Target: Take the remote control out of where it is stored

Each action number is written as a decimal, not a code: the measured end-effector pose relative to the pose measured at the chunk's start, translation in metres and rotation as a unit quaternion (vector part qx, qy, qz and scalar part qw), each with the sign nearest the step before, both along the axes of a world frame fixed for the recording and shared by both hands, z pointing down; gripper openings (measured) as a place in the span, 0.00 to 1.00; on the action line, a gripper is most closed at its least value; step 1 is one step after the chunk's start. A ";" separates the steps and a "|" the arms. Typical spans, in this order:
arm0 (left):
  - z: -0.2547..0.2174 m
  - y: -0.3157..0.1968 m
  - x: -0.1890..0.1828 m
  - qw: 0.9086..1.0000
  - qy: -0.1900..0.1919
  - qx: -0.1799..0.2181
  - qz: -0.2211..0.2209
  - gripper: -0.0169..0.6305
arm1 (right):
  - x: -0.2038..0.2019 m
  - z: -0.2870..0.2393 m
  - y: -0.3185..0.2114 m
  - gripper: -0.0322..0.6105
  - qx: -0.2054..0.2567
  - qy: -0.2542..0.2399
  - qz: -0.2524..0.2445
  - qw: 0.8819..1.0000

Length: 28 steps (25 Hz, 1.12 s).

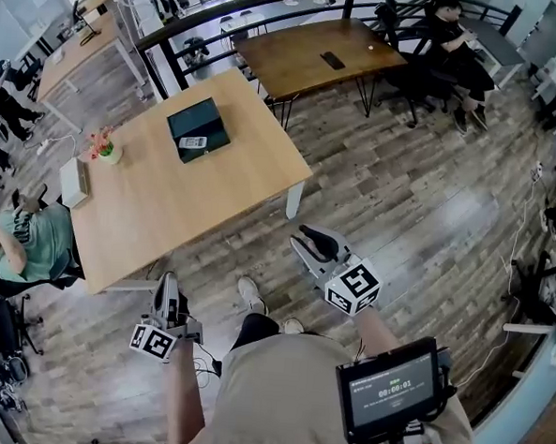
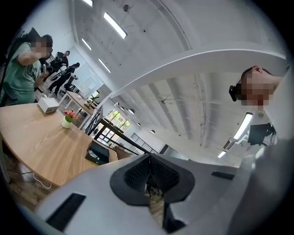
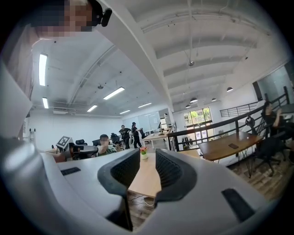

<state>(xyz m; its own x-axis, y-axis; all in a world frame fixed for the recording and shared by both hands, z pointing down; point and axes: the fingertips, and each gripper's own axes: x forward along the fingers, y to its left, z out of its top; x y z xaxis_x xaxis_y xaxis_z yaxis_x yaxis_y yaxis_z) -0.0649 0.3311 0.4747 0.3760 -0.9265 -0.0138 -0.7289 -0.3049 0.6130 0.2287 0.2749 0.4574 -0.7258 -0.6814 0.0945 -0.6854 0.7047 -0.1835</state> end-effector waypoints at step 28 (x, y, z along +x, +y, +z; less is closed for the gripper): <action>0.005 -0.196 -0.144 0.999 0.021 0.009 0.036 0.04 | -0.136 0.007 -0.202 0.19 0.004 0.060 0.026 0.998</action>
<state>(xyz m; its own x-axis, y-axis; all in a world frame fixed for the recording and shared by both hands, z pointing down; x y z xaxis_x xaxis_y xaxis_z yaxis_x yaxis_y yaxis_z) -0.2093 0.1353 0.4801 0.4402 -0.8966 -0.0480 -0.6783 -0.3671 0.6365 0.0923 0.0724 0.4641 -0.6730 -0.7192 0.1728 -0.7380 0.6683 -0.0930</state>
